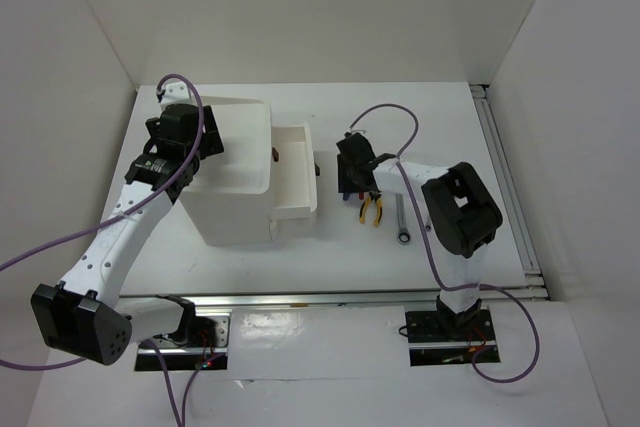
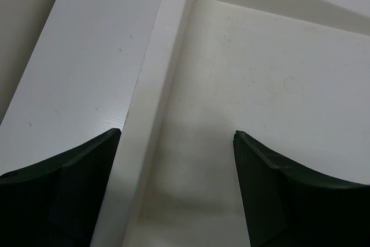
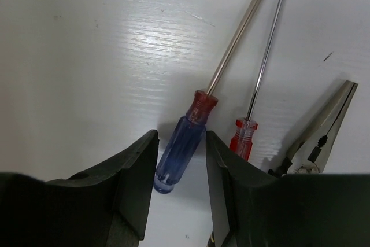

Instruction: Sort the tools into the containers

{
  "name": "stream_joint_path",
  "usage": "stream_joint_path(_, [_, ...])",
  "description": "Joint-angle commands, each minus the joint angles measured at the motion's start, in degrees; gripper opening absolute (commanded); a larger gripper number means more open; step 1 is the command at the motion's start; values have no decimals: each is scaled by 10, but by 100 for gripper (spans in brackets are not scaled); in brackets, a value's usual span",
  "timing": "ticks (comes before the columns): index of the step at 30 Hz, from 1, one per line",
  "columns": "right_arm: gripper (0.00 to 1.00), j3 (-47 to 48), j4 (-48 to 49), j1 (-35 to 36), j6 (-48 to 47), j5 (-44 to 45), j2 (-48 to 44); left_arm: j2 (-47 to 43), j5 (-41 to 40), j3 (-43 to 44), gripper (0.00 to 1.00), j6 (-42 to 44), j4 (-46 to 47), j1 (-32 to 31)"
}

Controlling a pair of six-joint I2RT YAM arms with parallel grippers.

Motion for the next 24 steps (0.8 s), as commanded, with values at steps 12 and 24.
stream_joint_path(12, [0, 13, -15, -6, 18, -21, 41, 30, 88, -29, 89, -13, -96, -20])
stream_joint_path(24, [0, 112, -83, 10, 18, 60, -118, 30, 88, -29, 89, -13, -96, -20])
